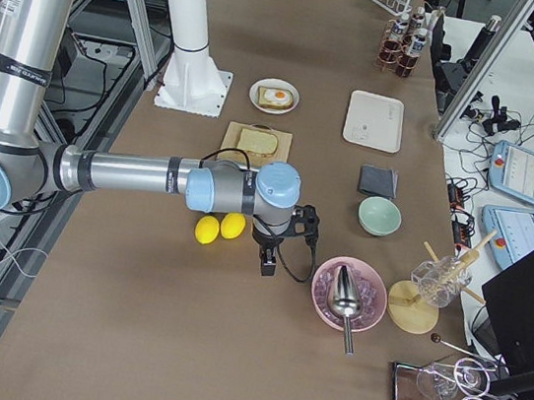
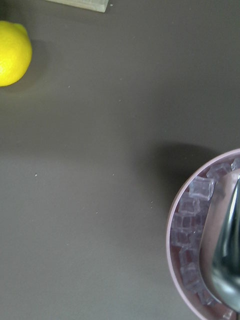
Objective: Make sandwich and place on tray
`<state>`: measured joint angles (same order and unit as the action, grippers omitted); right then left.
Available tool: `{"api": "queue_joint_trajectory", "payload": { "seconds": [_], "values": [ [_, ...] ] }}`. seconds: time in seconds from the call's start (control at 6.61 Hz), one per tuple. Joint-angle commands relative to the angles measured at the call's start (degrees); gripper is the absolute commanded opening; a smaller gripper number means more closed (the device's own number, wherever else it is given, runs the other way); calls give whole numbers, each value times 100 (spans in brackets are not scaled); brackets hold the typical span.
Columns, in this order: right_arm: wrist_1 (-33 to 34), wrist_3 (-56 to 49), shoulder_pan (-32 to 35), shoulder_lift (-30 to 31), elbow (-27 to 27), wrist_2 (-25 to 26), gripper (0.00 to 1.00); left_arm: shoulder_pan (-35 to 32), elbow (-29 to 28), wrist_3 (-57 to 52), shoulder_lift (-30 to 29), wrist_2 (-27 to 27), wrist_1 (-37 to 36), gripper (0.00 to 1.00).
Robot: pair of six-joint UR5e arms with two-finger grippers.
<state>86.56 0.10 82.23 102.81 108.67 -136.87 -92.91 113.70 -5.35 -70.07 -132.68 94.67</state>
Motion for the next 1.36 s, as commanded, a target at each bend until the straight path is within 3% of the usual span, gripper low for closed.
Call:
{"api": "queue_joint_trajectory", "payload": {
  "seconds": [0.0,0.45,0.61,0.76,1.06,1.21],
  "values": [
    [-1223,1932,-965,-42,57,-41,98,-16,38,16,29,-3,34,98],
    [-3244,5268,-2829,-287,92,90,98,-52,29,60,29,41,192,98],
    [-3511,6578,-3566,-549,197,761,98,-52,29,60,20,50,193,98],
    [-3462,7139,-4182,-891,250,1437,99,-52,29,69,-15,58,193,98],
    [-2772,7478,-4687,-1384,355,1732,98,-52,29,69,-41,50,193,98],
    [-2358,7557,-4977,-1561,539,2196,98,-52,38,78,-41,50,193,98]
  ]
}}
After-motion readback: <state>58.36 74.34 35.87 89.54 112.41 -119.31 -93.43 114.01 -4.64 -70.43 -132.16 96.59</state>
